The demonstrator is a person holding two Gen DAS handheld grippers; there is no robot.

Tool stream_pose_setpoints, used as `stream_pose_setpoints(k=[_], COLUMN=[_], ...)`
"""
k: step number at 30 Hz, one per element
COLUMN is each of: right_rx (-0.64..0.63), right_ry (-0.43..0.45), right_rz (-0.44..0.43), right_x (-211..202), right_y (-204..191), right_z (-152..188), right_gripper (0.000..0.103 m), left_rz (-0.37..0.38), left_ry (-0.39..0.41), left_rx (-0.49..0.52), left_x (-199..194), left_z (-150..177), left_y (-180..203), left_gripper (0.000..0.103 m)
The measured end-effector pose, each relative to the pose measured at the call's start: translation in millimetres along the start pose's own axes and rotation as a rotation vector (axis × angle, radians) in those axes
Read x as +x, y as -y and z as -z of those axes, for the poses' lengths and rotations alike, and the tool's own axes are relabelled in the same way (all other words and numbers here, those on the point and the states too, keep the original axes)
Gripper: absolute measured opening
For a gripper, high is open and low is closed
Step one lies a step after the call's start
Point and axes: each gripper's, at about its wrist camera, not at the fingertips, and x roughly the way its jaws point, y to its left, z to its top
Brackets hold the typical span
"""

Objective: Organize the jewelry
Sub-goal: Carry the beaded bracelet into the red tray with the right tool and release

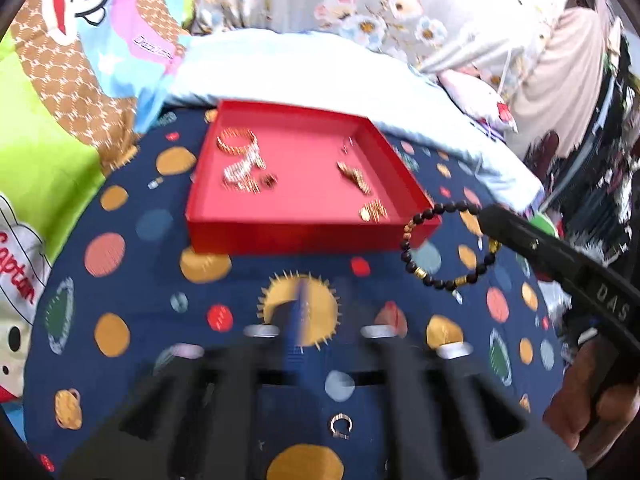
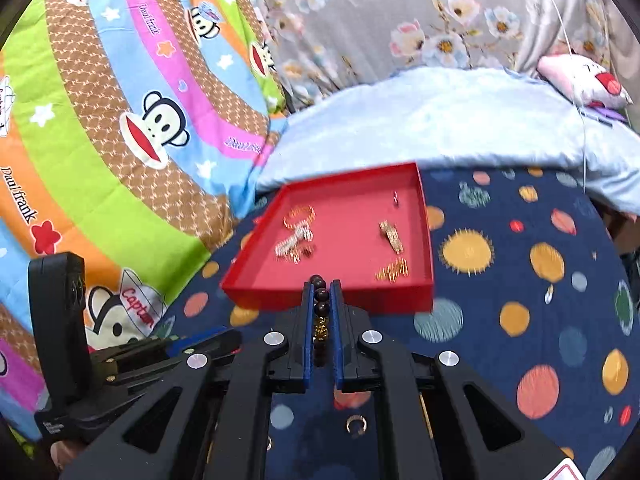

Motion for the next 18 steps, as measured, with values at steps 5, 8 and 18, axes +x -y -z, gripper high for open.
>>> stream_pose_setpoints(k=[5,8,18], right_rx=[-0.006,-0.006,-0.023], right_ry=[0.0,-0.004,0.023], right_rz=[-0.009,-0.013,-0.027], right_x=[6,10,37], right_y=[-4,-5,-10], right_z=[-4,-5,-38], right_gripper=[0.008,0.008,0.008], left_rz=[-0.022,-0.014,-0.022], left_ry=[0.017,0.0,0.025], left_rx=[0.07,0.088,0.085], left_x=[-2,2,16], left_z=[-9,-9,-47], left_y=[6,10,6], left_gripper=[0.0,0.0,0.0])
